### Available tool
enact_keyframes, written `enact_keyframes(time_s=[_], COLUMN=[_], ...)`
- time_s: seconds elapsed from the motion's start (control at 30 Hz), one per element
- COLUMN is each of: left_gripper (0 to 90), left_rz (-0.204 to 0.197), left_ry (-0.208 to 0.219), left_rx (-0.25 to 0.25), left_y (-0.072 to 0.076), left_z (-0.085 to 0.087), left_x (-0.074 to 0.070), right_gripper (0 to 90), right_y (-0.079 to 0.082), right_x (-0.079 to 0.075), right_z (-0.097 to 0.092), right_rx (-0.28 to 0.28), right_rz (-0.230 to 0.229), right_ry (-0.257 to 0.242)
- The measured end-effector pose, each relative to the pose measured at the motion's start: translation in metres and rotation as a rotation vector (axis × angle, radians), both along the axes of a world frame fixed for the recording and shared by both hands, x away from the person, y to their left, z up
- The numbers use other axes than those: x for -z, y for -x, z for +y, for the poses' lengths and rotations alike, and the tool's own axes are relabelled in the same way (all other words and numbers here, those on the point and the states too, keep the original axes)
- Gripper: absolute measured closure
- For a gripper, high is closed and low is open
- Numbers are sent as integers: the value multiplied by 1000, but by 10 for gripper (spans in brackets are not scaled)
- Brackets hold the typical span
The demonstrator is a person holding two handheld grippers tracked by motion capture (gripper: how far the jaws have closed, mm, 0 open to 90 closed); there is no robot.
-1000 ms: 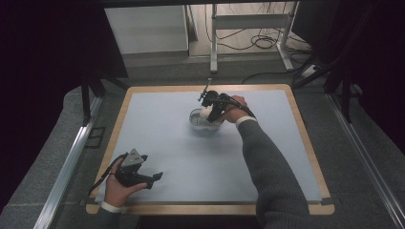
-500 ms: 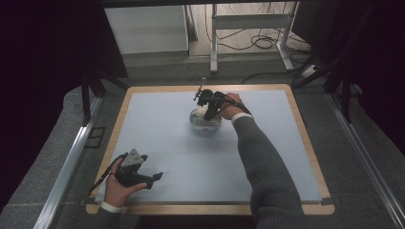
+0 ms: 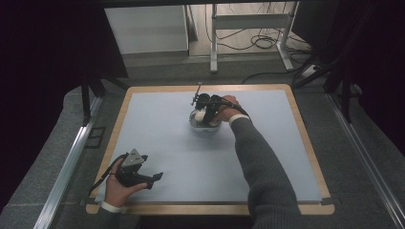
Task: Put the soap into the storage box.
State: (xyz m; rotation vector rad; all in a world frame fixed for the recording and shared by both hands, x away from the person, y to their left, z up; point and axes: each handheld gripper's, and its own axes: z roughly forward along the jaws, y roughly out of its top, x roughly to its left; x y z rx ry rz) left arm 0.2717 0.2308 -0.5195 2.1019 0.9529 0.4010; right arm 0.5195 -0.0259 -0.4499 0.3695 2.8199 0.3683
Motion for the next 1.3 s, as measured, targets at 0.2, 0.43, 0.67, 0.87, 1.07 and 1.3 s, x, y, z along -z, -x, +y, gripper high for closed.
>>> enact_keyframes(time_s=[0.2, 0.43, 0.67, 0.87, 1.07, 1.3], left_gripper=[95, 95, 95, 95, 95, 95], left_rz=[0, 0, -7, -12, -17, -25], left_ry=[-6, -13, -15, -16, -12, -15], left_rx=[4, 6, -4, -13, -27, -35], left_y=[0, 0, 0, 1, 1, 1], left_z=[-1, -1, 1, 3, 4, 5], left_x=[1, 1, 0, -2, -3, -3], right_gripper=[407, 352, 331, 330, 326, 320], right_y=[2, 11, 31, 50, 74, 108], right_x=[-12, -26, -31, -30, -24, 3], right_z=[-5, -20, -39, -71, -100, -134], right_rx=[51, 118, 185, 257, 273, 307], right_rz=[-12, -34, -66, -88, -104, -137], right_ry=[-76, -229, -297, -391, -451, -529])
